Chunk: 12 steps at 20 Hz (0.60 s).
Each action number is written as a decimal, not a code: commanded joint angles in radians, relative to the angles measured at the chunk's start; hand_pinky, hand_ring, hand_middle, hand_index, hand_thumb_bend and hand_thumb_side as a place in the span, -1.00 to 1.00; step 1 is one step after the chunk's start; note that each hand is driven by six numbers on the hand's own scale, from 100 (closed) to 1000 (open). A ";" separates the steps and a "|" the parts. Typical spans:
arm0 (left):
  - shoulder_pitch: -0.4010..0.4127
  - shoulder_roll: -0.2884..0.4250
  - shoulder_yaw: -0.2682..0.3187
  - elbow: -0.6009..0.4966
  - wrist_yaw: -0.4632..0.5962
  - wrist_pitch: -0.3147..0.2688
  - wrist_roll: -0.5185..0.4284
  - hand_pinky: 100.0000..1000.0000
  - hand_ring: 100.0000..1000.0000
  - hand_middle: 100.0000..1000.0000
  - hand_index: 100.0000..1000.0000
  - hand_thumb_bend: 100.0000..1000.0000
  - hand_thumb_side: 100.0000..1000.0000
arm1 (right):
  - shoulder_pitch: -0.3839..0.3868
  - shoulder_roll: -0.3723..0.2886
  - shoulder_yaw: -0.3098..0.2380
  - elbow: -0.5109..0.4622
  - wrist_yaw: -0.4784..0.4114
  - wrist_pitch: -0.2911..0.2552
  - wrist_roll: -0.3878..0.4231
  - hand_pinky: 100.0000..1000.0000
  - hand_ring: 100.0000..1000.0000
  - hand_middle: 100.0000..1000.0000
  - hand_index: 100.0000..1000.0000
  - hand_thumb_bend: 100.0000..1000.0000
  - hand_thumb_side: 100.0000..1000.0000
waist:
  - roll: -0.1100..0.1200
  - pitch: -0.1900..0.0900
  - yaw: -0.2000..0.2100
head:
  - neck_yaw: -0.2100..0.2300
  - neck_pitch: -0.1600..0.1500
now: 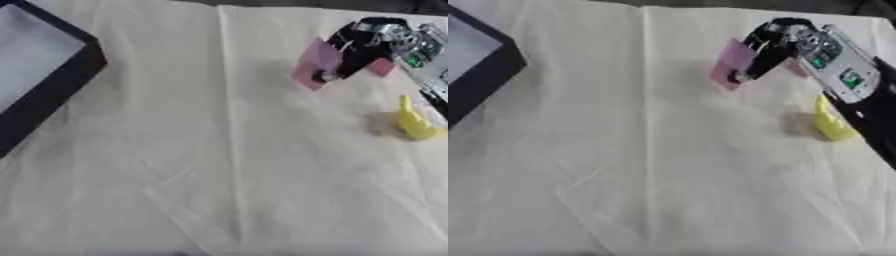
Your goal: Pick up the objects with one hand, pass them to the other hand, and then place them into the box on the other side of the table.
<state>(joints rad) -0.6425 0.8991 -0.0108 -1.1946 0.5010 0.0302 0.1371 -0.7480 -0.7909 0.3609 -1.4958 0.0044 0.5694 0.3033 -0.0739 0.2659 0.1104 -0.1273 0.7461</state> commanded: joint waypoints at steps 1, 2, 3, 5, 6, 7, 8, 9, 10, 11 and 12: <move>-0.003 0.063 -0.002 -0.053 -0.009 -0.006 -0.006 0.38 0.52 0.55 0.74 -0.33 0.51 | 0.016 -0.029 -0.053 -0.106 -0.063 0.004 -0.042 0.60 0.19 -0.09 0.15 -0.33 -1.00 | 0.010 -0.028 -0.002 | 0.004 -0.001; 0.001 0.067 -0.005 -0.070 -0.013 -0.007 -0.009 0.38 0.52 0.54 0.74 -0.33 0.50 | 0.030 -0.020 -0.065 -0.134 -0.073 -0.002 -0.060 0.60 0.19 -0.09 0.14 -0.33 -1.00 | 0.011 -0.029 -0.003 | 0.006 -0.003; 0.005 0.072 -0.008 -0.090 -0.017 -0.007 -0.012 0.36 0.51 0.54 0.73 -0.33 0.50 | 0.045 -0.009 -0.075 -0.159 -0.079 -0.010 -0.078 0.61 0.18 -0.10 0.14 -0.33 -1.00 | 0.012 -0.029 -0.004 | 0.008 -0.004; 0.016 0.082 -0.016 -0.136 -0.030 -0.005 -0.022 0.35 0.50 0.53 0.72 -0.32 0.49 | 0.078 0.024 -0.092 -0.198 -0.093 -0.029 -0.112 0.62 0.17 -0.10 0.14 -0.32 -1.00 | 0.014 -0.028 -0.006 | 0.014 -0.008; 0.021 0.088 -0.022 -0.161 -0.039 -0.003 -0.029 0.35 0.50 0.52 0.72 -0.32 0.49 | 0.095 0.041 -0.097 -0.216 -0.098 -0.039 -0.129 0.62 0.17 -0.10 0.14 -0.32 -1.00 | 0.015 -0.028 -0.007 | 0.017 -0.009; 0.026 0.094 -0.027 -0.187 -0.049 0.002 -0.035 0.35 0.49 0.52 0.71 -0.32 0.48 | 0.109 0.056 -0.100 -0.231 -0.097 -0.049 -0.144 0.63 0.16 -0.10 0.14 -0.32 -1.00 | 0.016 -0.027 -0.007 | 0.020 -0.010; 0.031 0.101 -0.034 -0.215 -0.062 0.009 -0.043 0.35 0.49 0.52 0.71 -0.31 0.48 | 0.123 0.075 -0.102 -0.244 -0.097 -0.060 -0.159 0.63 0.15 -0.10 0.14 -0.32 -1.00 | 0.017 -0.027 -0.007 | 0.023 -0.010; 0.035 0.106 -0.039 -0.243 -0.073 0.015 -0.050 0.36 0.49 0.52 0.71 -0.31 0.47 | 0.134 0.092 -0.104 -0.255 -0.097 -0.071 -0.172 0.64 0.15 -0.10 0.14 -0.32 -1.00 | 0.018 -0.027 -0.008 | 0.025 -0.009; 0.039 0.112 -0.045 -0.273 -0.085 0.022 -0.058 0.36 0.49 0.52 0.71 -0.31 0.47 | 0.145 0.110 -0.104 -0.264 -0.094 -0.082 -0.186 0.64 0.15 -0.10 0.14 -0.32 -1.00 | 0.018 -0.028 -0.009 | 0.028 -0.009; 0.042 0.117 -0.050 -0.300 -0.096 0.031 -0.064 0.36 0.49 0.52 0.71 -0.31 0.46 | 0.153 0.126 -0.102 -0.270 -0.091 -0.091 -0.198 0.64 0.14 -0.10 0.14 -0.32 -1.00 | 0.018 -0.028 -0.010 | 0.030 -0.009; 0.045 0.122 -0.056 -0.329 -0.107 0.041 -0.071 0.36 0.49 0.52 0.70 -0.30 0.45 | 0.161 0.145 -0.098 -0.273 -0.087 -0.099 -0.208 0.64 0.14 -0.10 0.14 -0.31 -1.00 | 0.018 -0.029 -0.010 | 0.033 -0.009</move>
<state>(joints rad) -0.5889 0.9670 -0.0681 -1.4774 0.4114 0.0627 0.0756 -0.5783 -0.6479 0.2774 -1.7418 -0.0838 0.4823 0.1126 -0.0624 0.2650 0.1006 -0.0999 0.7452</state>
